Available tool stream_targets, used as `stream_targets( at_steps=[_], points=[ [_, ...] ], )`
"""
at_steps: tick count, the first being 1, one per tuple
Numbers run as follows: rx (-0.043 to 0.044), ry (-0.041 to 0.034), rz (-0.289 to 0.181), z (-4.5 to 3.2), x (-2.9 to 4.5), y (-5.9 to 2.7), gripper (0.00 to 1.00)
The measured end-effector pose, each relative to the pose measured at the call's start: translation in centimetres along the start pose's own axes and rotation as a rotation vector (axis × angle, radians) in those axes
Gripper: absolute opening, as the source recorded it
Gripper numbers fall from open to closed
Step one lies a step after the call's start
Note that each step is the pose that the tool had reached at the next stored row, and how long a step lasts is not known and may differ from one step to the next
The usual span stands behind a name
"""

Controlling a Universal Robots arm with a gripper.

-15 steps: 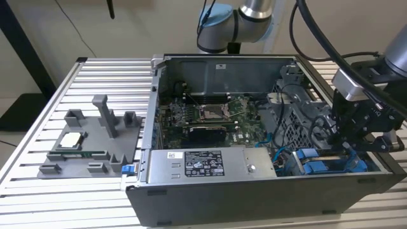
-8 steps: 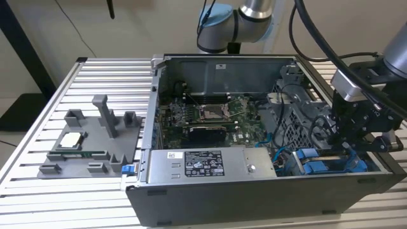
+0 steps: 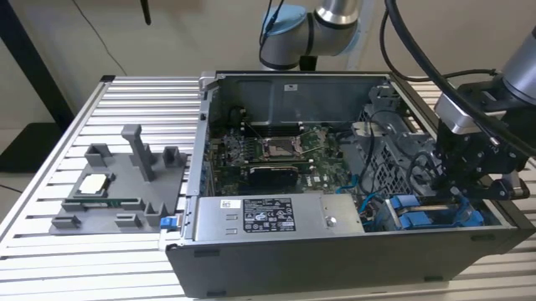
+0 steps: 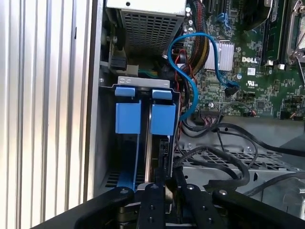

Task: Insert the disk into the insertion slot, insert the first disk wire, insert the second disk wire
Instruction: 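Insert the first disk wire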

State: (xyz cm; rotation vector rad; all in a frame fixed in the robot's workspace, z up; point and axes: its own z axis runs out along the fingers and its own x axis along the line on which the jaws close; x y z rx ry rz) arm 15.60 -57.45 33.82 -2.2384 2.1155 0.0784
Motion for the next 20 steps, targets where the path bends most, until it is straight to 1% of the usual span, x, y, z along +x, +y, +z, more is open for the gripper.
stream_targets(
  at_steps=[3, 5, 9, 10, 12, 13, 14, 15, 20],
  points=[
    [0.0003, -0.0001, 0.0, 0.3, 0.03, 0.01, 0.19],
    [0.0003, 0.0001, 0.001, 0.3, 0.03, 0.01, 0.19],
    [0.0005, 0.0006, 0.002, 0.59, 0.05, 0.01, 0.19],
    [0.0007, -0.0009, 0.002, 0.65, 0.05, 0.01, 0.2],
    [0.0006, -0.0007, 0.002, 0.61, 0.05, 0.01, 0.2],
    [0.0006, -0.0006, 0.002, 0.47, 0.04, 0.01, 0.27],
    [0.0006, -0.0004, 0.002, 0.27, 0.02, 0.01, 0.27],
    [0.0005, 0.0018, 0.002, -1.12, -0.09, 0.0, 0.27],
    [0.0003, 0.0052, 0.002, -1.54, -0.12, 0.0, 0.27]
  ],
)
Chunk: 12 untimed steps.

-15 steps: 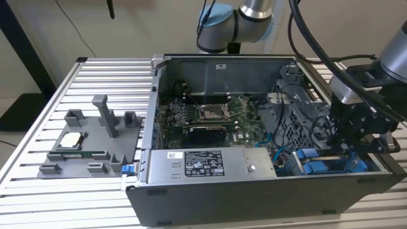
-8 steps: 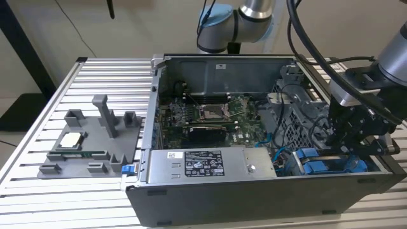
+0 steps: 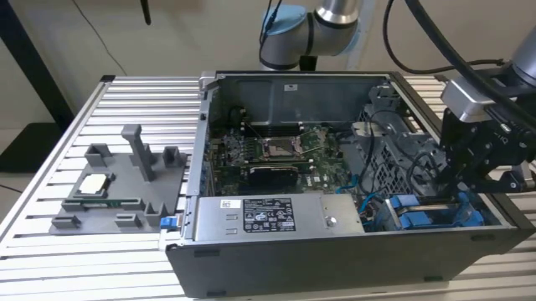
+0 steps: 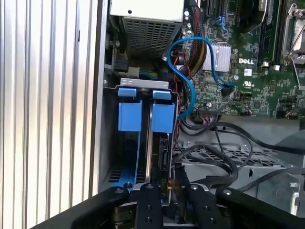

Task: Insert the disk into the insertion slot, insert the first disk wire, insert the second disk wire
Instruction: 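Insert the first disk wire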

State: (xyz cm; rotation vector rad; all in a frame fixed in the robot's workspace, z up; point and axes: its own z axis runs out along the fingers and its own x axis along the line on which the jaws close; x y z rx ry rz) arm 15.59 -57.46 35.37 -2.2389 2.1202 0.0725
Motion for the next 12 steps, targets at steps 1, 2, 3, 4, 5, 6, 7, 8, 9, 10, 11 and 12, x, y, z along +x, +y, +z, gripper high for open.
stream_targets(
  at_steps=[1, 2, 3, 4, 5, 6, 7, 8, 9, 10, 11, 12],
  points=[
    [-0.0001, 0.0006, 0.0, -0.09, -0.01, 0.0, 0.27],
    [-0.0001, 0.0011, 0.0, -0.17, -0.01, 0.0, 0.27],
    [-0.0001, 0.0018, 0.0, -0.27, -0.02, 0.0, 0.27],
    [-0.0001, 0.0023, 0.0, -0.34, -0.02, 0.0, 0.27],
    [-0.0002, 0.0029, 0.0, -0.42, -0.03, 0.0, 0.27],
    [-0.0002, 0.0036, 0.0, -0.51, -0.04, -0.01, 0.27],
    [-0.0002, 0.0042, 0.0, -0.62, -0.05, -0.01, 0.27],
    [-0.0003, 0.0051, 0.0, -0.72, -0.06, -0.01, 0.27],
    [-0.0003, 0.0057, 0.0, -0.78, -0.06, -0.02, 0.27],
    [-0.0004, 0.0057, 0.0, -0.78, -0.06, -0.02, 0.27],
    [-0.0004, 0.0058, 0.0, -0.78, -0.06, -0.02, 0.27],
    [-0.0004, 0.0059, 0.0, -0.78, -0.06, -0.02, 0.27]
  ],
)
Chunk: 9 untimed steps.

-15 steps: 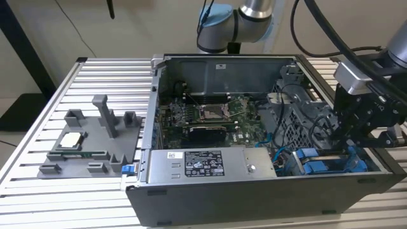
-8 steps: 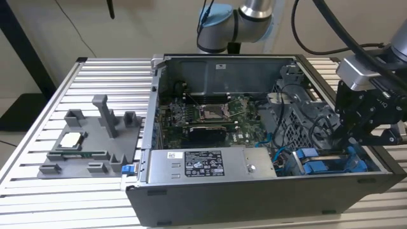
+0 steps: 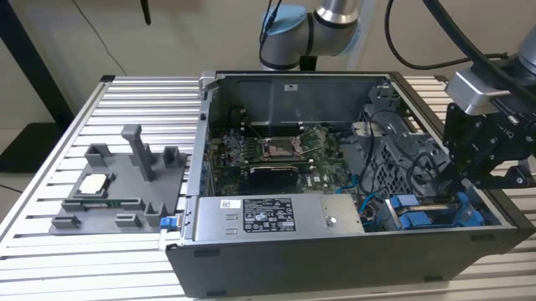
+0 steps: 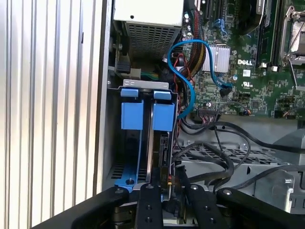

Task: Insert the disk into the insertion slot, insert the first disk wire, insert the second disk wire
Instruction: 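Insert the first disk wire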

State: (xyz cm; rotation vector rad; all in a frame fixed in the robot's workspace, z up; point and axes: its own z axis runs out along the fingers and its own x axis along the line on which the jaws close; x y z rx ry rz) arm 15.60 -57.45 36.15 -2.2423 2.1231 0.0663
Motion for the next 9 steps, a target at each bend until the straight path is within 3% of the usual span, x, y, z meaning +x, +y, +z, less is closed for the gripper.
stream_targets(
  at_steps=[9],
  points=[
    [-0.0052, 0.0001, 0.001, -0.01, 0.04, -0.71, 0.27]
  ],
)
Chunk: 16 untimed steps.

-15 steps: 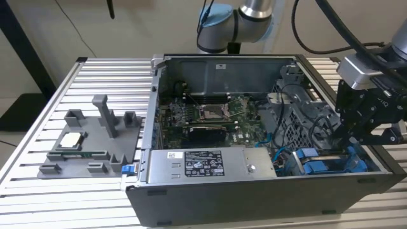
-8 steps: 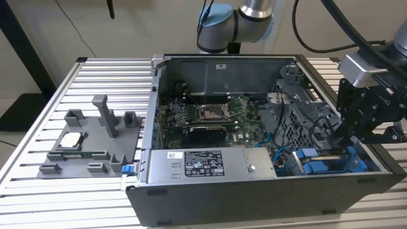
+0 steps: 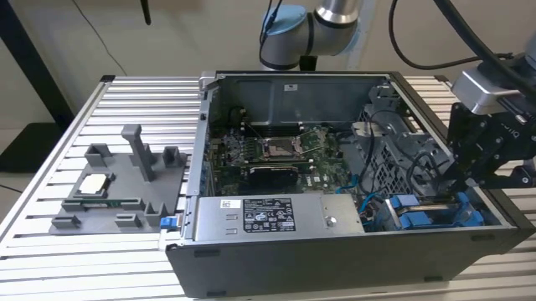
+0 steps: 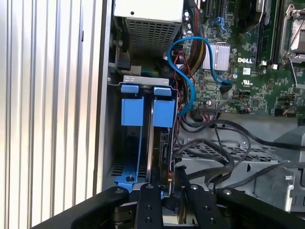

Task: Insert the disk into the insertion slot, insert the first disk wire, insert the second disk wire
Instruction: 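Insert the first disk wire, then insert the second disk wire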

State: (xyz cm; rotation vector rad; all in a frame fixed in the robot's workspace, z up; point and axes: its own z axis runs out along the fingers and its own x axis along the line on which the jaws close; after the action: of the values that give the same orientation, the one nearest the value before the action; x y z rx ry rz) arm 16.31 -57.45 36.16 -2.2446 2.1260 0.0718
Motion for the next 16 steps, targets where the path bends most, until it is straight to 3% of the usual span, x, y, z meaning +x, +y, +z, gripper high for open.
stream_targets(
  at_steps=[11, 16],
  points=[
    [-0.0156, -0.0008, 0.001, 0.0, 0.09, -1.64, 0.27],
    [-0.0181, -0.0009, 0.001, 0.0, 0.1, -1.91, 0.27]
  ],
)
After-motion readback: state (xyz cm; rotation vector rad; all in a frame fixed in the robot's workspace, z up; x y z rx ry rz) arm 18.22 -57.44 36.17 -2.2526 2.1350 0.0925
